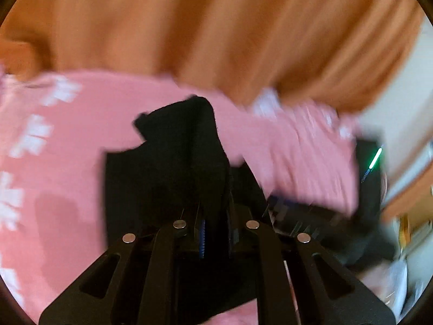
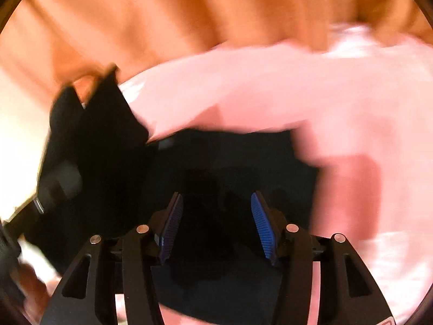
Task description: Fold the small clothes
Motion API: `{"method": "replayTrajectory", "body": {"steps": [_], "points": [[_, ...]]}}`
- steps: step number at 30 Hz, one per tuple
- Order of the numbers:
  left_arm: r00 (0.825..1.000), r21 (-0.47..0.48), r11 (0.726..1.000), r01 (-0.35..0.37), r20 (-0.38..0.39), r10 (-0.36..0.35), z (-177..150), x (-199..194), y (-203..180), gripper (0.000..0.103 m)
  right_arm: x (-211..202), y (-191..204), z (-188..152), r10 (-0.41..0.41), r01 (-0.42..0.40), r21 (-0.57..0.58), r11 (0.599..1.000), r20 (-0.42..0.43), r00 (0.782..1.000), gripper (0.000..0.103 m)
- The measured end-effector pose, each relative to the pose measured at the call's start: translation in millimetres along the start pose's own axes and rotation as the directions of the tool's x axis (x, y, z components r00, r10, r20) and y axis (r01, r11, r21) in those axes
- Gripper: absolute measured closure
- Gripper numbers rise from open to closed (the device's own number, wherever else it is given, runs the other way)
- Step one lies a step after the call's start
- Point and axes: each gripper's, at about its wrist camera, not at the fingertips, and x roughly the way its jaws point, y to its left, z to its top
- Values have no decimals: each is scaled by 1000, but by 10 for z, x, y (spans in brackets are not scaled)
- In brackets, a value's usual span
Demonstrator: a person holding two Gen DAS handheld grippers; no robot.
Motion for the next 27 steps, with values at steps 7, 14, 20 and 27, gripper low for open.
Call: {"method": "replayTrajectory", "body": {"steps": [7, 14, 20, 27], "points": [[998, 16, 1000, 6, -58, -5, -467, 98, -30, 48, -211, -356, -112, 68, -67, 75, 995, -10, 998, 48], [971, -42, 986, -159, 172, 164, -722, -510, 373, 24, 147, 71, -251, 290, -276, 107, 955, -161, 943, 44], [996, -184, 979, -86, -6, 86, -818, -160, 708, 24, 576, 326, -419, 355, -313, 179, 933, -314, 880, 43], [983, -123, 976, -181, -44, 177, -1020, -158, 639, 30, 84, 759, -244, 327, -334, -54, 941, -108, 939, 93]]}}
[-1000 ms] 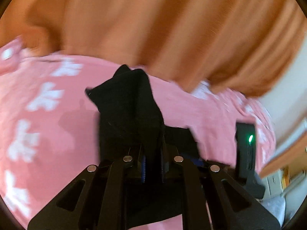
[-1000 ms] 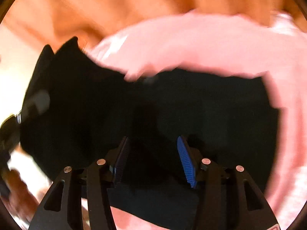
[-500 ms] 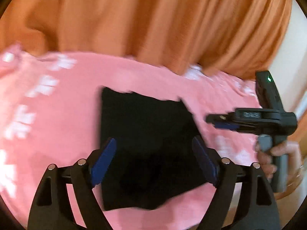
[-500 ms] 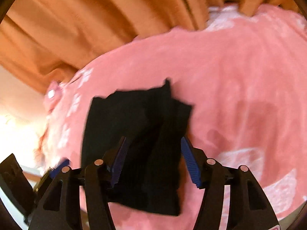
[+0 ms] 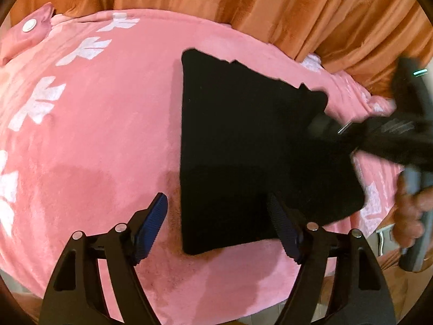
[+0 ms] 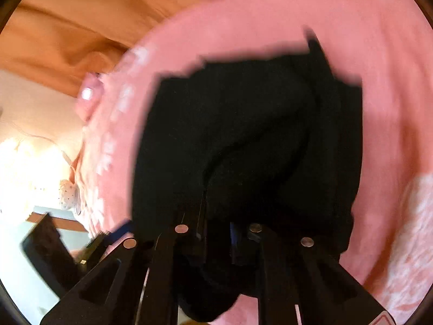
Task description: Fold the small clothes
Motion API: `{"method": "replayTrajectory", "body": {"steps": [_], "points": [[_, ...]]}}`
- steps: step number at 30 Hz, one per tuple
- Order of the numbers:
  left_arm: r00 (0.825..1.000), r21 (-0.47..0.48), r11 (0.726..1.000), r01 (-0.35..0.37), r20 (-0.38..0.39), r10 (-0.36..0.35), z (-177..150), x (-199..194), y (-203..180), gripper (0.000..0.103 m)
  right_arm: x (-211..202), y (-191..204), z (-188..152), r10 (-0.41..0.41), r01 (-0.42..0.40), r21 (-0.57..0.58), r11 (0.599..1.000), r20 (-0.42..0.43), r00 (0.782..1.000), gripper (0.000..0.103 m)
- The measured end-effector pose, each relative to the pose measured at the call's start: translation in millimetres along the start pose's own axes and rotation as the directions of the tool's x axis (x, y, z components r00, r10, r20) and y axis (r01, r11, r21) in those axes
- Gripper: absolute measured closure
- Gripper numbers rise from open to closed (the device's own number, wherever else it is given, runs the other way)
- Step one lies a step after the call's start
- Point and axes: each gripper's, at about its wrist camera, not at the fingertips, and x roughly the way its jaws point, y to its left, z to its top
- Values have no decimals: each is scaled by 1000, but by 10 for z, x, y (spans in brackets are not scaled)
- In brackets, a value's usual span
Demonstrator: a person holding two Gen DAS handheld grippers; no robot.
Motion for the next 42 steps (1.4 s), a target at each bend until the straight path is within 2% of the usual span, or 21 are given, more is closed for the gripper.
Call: {"method": "replayTrajectory", "body": {"steps": [2, 3, 4, 5, 6, 8, 12, 16, 19, 21, 23, 24, 26, 27, 28, 29, 31, 34, 36, 40, 42], "points": [[999, 0, 1000, -6, 37, 6, 7, -110, 42, 30, -338, 235, 38, 51, -35, -124, 992, 126, 991, 94], [999, 5, 1000, -13, 47, 13, 11, -131, 41, 30, -313, 186, 45, 6, 11, -132, 991, 128, 992, 94], [998, 16, 999, -28, 53, 27, 19, -126, 25, 30, -233, 84, 55, -44, 56, -116, 992, 102, 994, 94], [998, 24, 999, -42, 55, 40, 18, -124, 7, 30, 58, -175, 31, -152, 151, -62, 987, -8, 988, 94], [996, 39, 997, -66, 55, 64, 15, -99, -5, 30, 235, -340, -7, -192, 191, -21, 981, -87, 977, 94], [996, 45, 996, -81, 39, 79, -5, -91, -1, 30, 302, -491, -58, -164, 171, 57, 984, -113, 980, 94], [997, 42, 996, -83, 11, 82, 4, -22, -25, 30, -169, -207, -30, -113, 114, -41, 993, 27, 993, 95], [998, 56, 996, -66, -15, 67, -19, 56, -27, 30, 52, -580, -145, -180, 189, 65, 980, -115, 977, 88], [1000, 19, 1000, -6, -5, 6, 3, -5, 12, 25, -94, -587, -235, -61, 71, 102, 992, -103, 993, 86], [999, -21, 999, 40, 1, -40, 13, -21, 54, 21, -211, -516, -308, -2, 10, 88, 996, -85, 996, 79], [998, -47, 997, 63, -2, -64, 15, -4, 75, 20, -228, -507, -353, 6, 2, 91, 996, -89, 996, 47], [998, -58, 996, 65, -9, -66, 11, 31, 88, 20, -193, -512, -369, 1, 9, 97, 995, -104, 995, 46], [998, -56, 997, 53, -40, -56, -3, 122, 86, 20, -55, -531, -400, -8, 26, 108, 994, -160, 987, 46], [997, -44, 998, 38, -69, -41, -17, 190, 71, 24, 10, -544, -411, -14, 35, 112, 993, -181, 983, 53], [995, -31, 999, 25, -91, -27, -33, 243, 55, 33, -12, -606, -388, -17, 37, 107, 994, -183, 983, 66], [994, -14, 1000, 14, -106, -15, -45, 267, 29, 38, -20, -569, -378, -19, 34, 90, 995, -170, 985, 96], [994, 4, 999, 38, -105, -37, -50, 232, 0, 63, -291, -427, -335, 7, -4, 45, 999, -65, 998, 99], [993, 16, 1000, 17, -119, -15, -87, 235, 14, 64, -408, -460, -371, -82, 82, 11, 997, -46, 996, 99], [992, 21, 1000, 17, -129, -14, -124, 283, 50, 65, -52, -720, -519, -166, 179, 50, 983, -195, 967, 101], [991, 52, 999, 7, -136, 0, -132, 281, 29, 64, -59, -673, -507, -151, 158, 22, 987, -172, 973, 100], [992, 52, 999, 9, -125, -3, -101, 214, 2, 65, -139, -684, -481, -137, 147, 54, 988, -163, 977, 92]]}}
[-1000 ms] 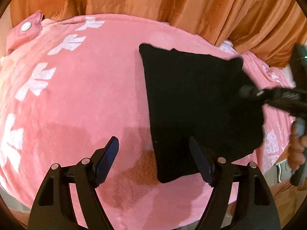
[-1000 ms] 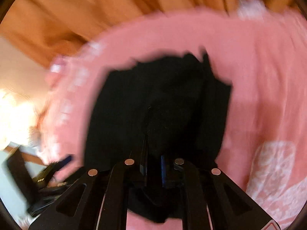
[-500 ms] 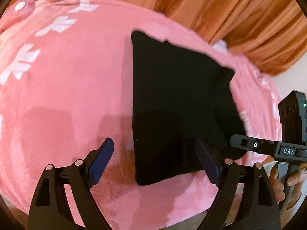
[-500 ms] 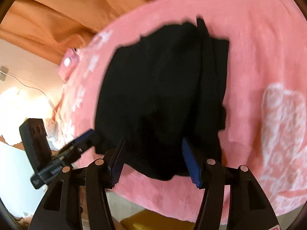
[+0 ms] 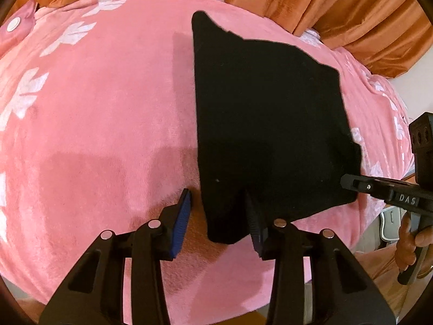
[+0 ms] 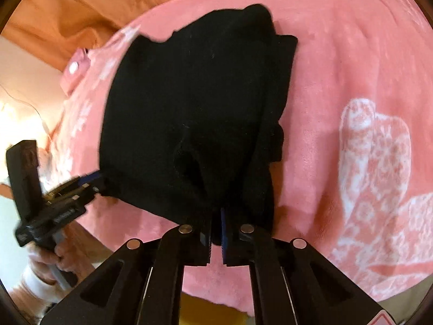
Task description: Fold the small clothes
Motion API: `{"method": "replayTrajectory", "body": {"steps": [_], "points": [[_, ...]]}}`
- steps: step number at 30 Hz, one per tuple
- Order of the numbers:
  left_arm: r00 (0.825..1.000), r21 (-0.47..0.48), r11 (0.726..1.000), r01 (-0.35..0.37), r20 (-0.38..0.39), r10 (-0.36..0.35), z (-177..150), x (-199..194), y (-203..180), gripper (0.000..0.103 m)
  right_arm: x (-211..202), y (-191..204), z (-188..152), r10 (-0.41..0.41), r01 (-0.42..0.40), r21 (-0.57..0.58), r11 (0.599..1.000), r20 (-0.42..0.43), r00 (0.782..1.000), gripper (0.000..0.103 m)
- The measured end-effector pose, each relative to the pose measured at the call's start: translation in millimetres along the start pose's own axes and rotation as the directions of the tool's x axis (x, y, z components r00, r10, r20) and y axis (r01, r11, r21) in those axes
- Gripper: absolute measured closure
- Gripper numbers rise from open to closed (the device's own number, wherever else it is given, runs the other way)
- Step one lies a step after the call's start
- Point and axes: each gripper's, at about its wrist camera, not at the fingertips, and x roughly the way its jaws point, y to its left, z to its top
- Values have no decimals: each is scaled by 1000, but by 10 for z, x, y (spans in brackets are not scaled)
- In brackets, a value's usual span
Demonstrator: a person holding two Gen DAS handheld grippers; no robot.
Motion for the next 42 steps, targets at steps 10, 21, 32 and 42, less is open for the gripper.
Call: {"method": "replayTrajectory", "body": {"steps": [10, 21, 32, 42], "points": [[977, 88, 991, -102, 195, 83, 760, -285, -172, 25, -328, 16, 839, -8, 6, 11, 1000, 201, 980, 45], [975, 79, 974, -211, 92, 203, 996, 451, 126, 26, 193, 75, 1232, -199, 208, -57, 976, 133, 971, 99], [997, -24, 1000, -11, 76, 13, 425, -95, 166, 31, -345, 185, 307, 35, -27, -72, 997, 118, 992, 59], [993, 56, 992, -113, 30, 111, 68, 199, 164, 27, -64, -94, -19, -51, 51, -8, 999, 14, 999, 102]]}}
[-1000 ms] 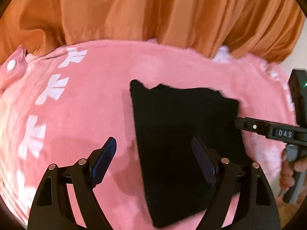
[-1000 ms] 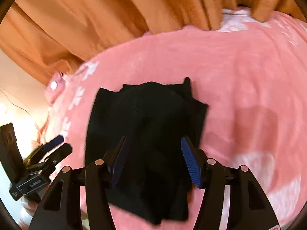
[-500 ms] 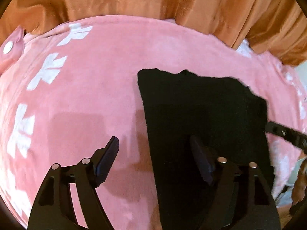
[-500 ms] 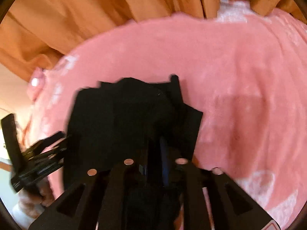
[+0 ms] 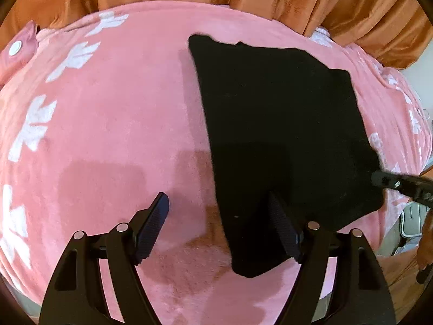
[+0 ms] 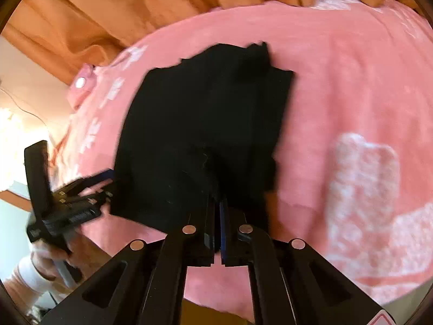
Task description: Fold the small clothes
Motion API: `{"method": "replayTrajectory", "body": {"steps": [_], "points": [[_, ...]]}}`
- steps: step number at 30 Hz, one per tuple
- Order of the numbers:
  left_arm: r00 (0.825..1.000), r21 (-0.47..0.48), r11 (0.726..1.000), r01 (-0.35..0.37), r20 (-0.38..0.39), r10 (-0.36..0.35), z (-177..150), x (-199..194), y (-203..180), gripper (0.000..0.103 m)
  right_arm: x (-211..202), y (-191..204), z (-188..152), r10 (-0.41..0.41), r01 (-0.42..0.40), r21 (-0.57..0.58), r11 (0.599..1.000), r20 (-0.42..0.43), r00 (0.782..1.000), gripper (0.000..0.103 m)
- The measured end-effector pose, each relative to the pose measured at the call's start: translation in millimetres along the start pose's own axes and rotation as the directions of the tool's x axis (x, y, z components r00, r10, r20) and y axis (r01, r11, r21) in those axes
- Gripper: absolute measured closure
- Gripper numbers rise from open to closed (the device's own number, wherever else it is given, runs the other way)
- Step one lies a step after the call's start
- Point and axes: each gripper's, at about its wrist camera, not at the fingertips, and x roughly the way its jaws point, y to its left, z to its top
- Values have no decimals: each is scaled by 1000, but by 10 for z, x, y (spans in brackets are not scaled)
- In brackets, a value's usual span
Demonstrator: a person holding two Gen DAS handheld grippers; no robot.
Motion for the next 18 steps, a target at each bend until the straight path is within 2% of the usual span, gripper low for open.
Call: {"method": "replayTrajectory", "body": {"steps": [1, 4, 6, 7, 10, 11, 12, 13, 14, 15, 16, 18], "points": [[1000, 0, 1000, -4, 2, 4, -3, 12, -7, 26, 88, -39, -8, -15, 15, 2, 1000, -34, 999, 102], [1000, 21, 999, -26, 14, 26, 34, -78, -85, 29, 64, 40, -6, -26, 26, -40, 999, -16, 1000, 101], [998, -1, 1000, 31, 46, -31, 91, -223, -90, 31, -106, 92, 37, -6, 6, -24, 1000, 15, 1000, 97], [995, -6, 998, 62, 74, -61, 140, -312, -99, 30, -246, 118, 81, -1, 3, -27, 1000, 59, 998, 94], [986, -30, 997, 77, 149, -72, 328, -424, -95, 24, -555, 205, 241, 0, 7, -35, 999, 192, 981, 76], [986, -40, 997, 72, 152, -66, 386, -403, -89, 24, -593, 217, 326, 4, 3, -30, 1000, 223, 975, 63], [987, -55, 997, 63, 149, -54, 461, -342, -82, 24, -595, 258, 407, 4, 3, -29, 1000, 245, 970, 63], [989, -64, 997, 45, 142, -36, 516, -269, -87, 24, -579, 279, 475, 5, 4, -36, 999, 243, 970, 63], [991, -69, 997, 19, 133, -10, 559, -193, -91, 24, -502, 357, 540, 1, 11, -49, 999, 231, 973, 74], [992, -74, 997, -15, 121, 24, 597, -95, -105, 24, -421, 401, 552, -4, 18, -58, 998, 223, 975, 94], [994, -75, 996, -45, 101, 53, 624, 9, -120, 24, -336, 426, 546, -24, 39, -66, 997, 207, 978, 103], [995, -83, 994, -68, 71, 74, 624, 139, -99, 24, 2, 425, 532, -123, 132, -74, 988, 123, 985, 103]]}}
